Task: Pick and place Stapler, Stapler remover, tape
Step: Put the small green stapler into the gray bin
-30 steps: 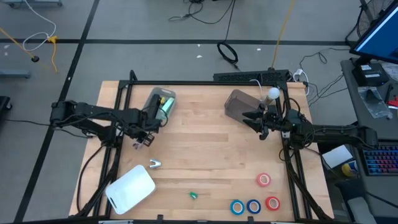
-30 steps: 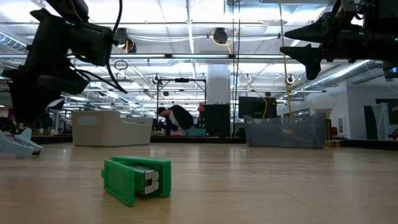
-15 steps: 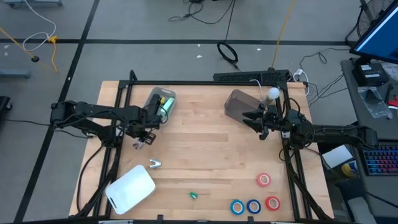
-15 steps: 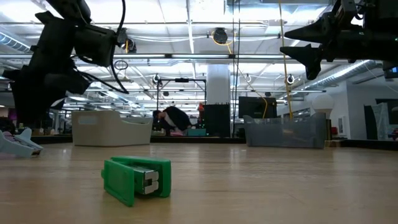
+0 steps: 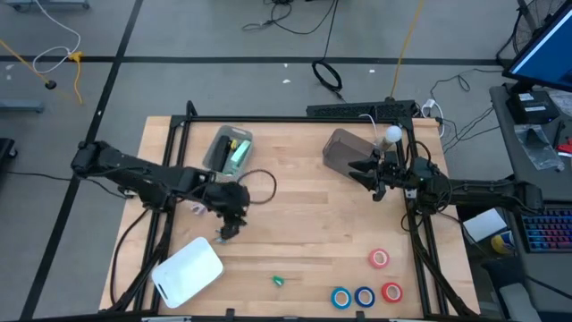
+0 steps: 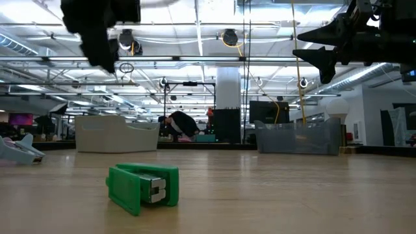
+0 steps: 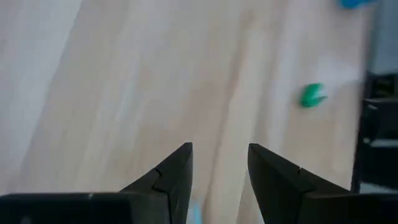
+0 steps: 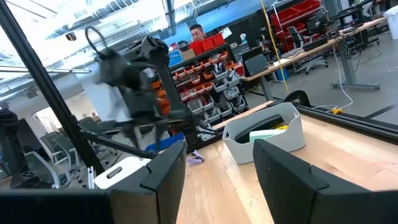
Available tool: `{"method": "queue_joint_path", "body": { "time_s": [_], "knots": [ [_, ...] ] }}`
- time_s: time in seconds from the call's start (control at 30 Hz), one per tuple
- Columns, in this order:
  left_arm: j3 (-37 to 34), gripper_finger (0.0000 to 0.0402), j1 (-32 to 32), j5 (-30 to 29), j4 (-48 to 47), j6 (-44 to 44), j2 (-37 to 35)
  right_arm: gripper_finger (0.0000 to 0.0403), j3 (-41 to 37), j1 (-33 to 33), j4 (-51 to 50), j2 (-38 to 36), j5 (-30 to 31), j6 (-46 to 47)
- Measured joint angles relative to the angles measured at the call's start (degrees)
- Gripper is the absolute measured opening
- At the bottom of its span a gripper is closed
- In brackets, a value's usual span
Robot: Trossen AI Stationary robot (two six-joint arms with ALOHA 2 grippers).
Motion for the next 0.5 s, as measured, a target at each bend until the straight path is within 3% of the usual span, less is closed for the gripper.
{"method": "queue_joint_path", "body": {
  "time_s": [0.17, 0.5],
  "knots": [
    [0.0, 0.0154, -6.7, -1.9, 11.0, 13.7, 0.3, 0.018, 0.0, 0.0, 0.0, 0.0, 0.0, 0.0],
    [1.0, 0.0154, -12.6, -4.1, 21.8, 13.6, 10.1, 0.018, 0.0, 0.0, -0.5, 0.0, 0.0, 0.1]
  ]
}}
